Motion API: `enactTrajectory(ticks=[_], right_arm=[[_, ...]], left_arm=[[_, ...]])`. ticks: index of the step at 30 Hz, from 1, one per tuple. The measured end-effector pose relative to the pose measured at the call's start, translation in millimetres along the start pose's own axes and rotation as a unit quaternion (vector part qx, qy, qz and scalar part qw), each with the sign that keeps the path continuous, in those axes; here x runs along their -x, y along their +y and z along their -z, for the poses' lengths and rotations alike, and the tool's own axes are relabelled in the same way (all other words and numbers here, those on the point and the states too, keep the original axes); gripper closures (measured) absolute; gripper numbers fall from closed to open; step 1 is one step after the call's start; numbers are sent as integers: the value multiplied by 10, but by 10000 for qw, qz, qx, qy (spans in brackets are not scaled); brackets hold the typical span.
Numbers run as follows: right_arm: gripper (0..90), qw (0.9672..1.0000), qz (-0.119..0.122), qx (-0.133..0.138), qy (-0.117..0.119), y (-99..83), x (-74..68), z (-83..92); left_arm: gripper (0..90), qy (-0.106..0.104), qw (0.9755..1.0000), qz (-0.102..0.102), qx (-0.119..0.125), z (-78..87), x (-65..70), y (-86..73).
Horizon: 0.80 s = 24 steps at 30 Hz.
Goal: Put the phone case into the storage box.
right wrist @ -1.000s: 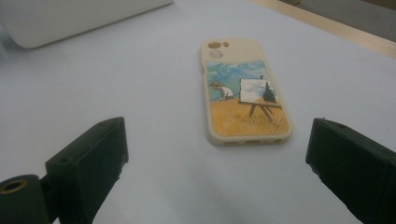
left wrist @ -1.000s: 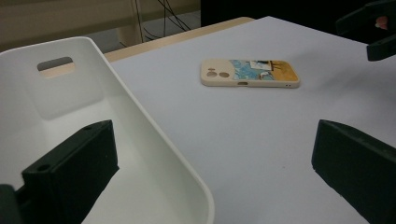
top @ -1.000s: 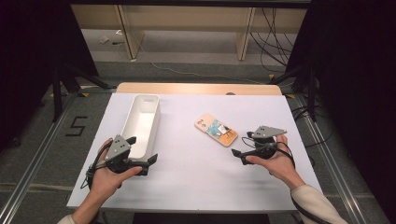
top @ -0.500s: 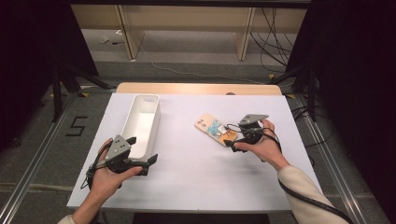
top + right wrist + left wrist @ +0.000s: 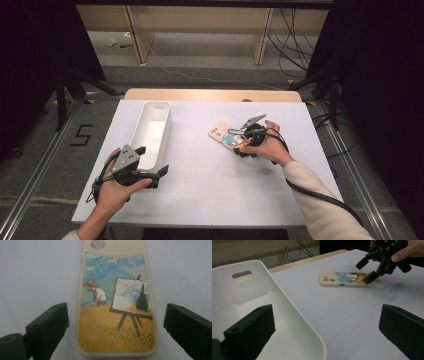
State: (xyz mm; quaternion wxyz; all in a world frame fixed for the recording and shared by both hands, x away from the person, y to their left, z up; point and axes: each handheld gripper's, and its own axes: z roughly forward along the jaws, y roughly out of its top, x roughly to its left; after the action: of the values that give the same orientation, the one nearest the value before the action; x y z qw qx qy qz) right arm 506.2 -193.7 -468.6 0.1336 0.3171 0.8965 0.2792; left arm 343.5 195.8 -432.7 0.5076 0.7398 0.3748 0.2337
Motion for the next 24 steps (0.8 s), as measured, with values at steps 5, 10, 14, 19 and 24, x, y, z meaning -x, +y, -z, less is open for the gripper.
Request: enactTrajectory(ticks=[5, 10, 14, 19, 24], right_arm=[[71, 9998, 52, -208, 39, 31, 19, -48], [73, 9990, 107, -421, 59, 59, 34, -88], [77, 9986, 133, -509, 103, 78, 34, -113], [78, 9977, 195, -644, 120, 101, 22, -146], [72, 9971, 162, -731, 165, 113, 33, -163]], left_arm=[[0, -2, 10000, 0, 2, -1, 1, 0], [0, -3, 10000, 0, -4, -1, 0, -1], [0, -2, 10000, -3, -7, -3, 1, -2], [0, -1, 10000, -3, -4, -3, 1, -2], [0, -5, 10000, 2, -6, -5, 0, -4]])
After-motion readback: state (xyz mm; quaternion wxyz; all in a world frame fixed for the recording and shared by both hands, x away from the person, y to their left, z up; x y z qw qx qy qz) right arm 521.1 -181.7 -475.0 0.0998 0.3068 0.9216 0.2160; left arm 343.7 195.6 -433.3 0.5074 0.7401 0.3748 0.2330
